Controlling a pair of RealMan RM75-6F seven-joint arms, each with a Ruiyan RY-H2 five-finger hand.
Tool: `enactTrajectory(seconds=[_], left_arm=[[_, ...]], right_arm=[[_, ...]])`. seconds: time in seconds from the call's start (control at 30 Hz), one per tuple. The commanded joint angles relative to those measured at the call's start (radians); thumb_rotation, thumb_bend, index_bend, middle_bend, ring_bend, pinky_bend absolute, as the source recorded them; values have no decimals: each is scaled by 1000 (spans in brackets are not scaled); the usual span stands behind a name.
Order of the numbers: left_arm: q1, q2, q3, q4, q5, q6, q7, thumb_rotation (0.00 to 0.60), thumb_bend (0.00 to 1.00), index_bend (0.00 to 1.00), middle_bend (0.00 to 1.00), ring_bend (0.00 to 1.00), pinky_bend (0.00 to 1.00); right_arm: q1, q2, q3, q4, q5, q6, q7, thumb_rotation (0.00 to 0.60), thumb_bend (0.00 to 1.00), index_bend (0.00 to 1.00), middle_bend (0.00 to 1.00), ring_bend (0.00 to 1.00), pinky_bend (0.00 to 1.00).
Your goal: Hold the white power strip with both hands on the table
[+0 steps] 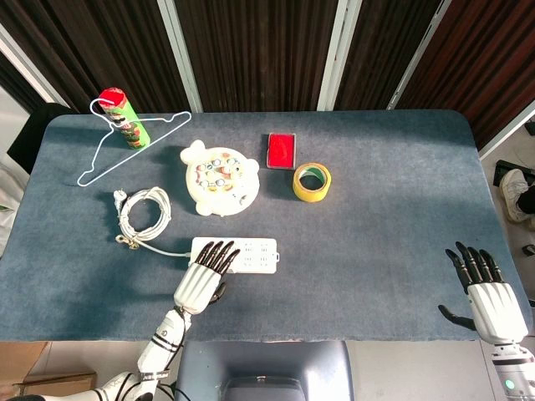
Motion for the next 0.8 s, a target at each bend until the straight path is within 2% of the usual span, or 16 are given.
enactTrajectory(seconds=[0.03,0.43,0.57,0.8], left_arm=[[-33,-55,-29,68,-31,-9,47,600,406,0,0,0,99],[-73,-122,-34,149,-78,-17,85,600,404,0,23,6,108],[-79,-135,-34,165,-82,2,75,600,417,12,102,75,121],[-85,-148,-26,184,-84,25,56,600,538,147,231,202,179]], right_arm=[[0,2,0,-1,2,-2,3,600,286,0,0,0,0],[-3,10,-2,-2,-3,6,20,600,286,0,0,0,0],[-3,11,-3,-2,-4,6,24,600,286,0,0,0,0],[-3,11,-5,-1,-7,7,22,600,286,0,0,0,0]])
